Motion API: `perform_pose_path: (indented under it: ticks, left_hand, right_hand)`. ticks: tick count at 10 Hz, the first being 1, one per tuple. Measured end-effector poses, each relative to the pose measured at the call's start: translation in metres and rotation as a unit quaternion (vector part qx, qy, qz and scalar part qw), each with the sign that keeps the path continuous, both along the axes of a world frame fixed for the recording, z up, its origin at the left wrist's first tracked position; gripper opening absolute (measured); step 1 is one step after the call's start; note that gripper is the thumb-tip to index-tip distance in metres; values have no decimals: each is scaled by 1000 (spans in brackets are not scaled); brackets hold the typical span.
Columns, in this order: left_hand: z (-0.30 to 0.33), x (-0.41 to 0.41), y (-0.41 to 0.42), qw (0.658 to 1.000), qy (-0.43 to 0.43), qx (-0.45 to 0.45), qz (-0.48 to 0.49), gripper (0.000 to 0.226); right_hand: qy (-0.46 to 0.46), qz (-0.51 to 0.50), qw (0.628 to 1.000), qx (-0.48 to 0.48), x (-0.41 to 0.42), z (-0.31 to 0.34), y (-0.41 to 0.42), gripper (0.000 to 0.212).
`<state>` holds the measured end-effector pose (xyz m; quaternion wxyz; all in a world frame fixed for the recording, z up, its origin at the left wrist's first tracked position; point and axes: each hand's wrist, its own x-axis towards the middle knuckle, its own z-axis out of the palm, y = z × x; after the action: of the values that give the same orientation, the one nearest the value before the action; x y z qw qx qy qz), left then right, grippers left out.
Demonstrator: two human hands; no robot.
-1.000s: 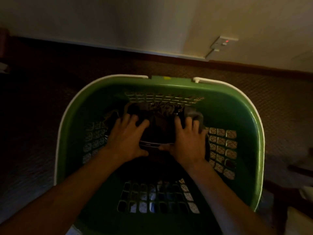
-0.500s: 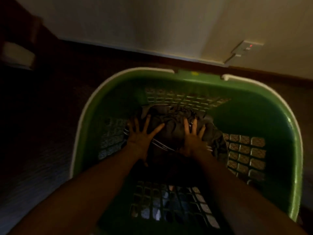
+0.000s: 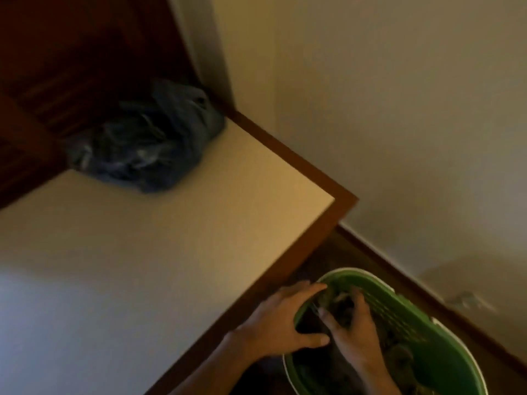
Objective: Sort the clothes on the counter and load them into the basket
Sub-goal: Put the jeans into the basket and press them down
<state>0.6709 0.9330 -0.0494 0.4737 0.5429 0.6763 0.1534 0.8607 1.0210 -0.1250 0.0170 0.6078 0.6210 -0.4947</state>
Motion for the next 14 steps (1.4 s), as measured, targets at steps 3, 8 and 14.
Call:
perform_pose_path:
  ticks: [3,8,14]
  left_hand:
    - [97,-199,-108,956,46,52,287,88]
    - [112,-381,-89,803,-159,70,570,82]
    - [21,-387,15,927,-10,-3,375,84]
  right_hand:
    - [81,172,980,58,-217,154,-36,98]
    - [170,39,983,-64,-429,195,40,91]
    - [244,-20,950,-196,-476,15,234,89]
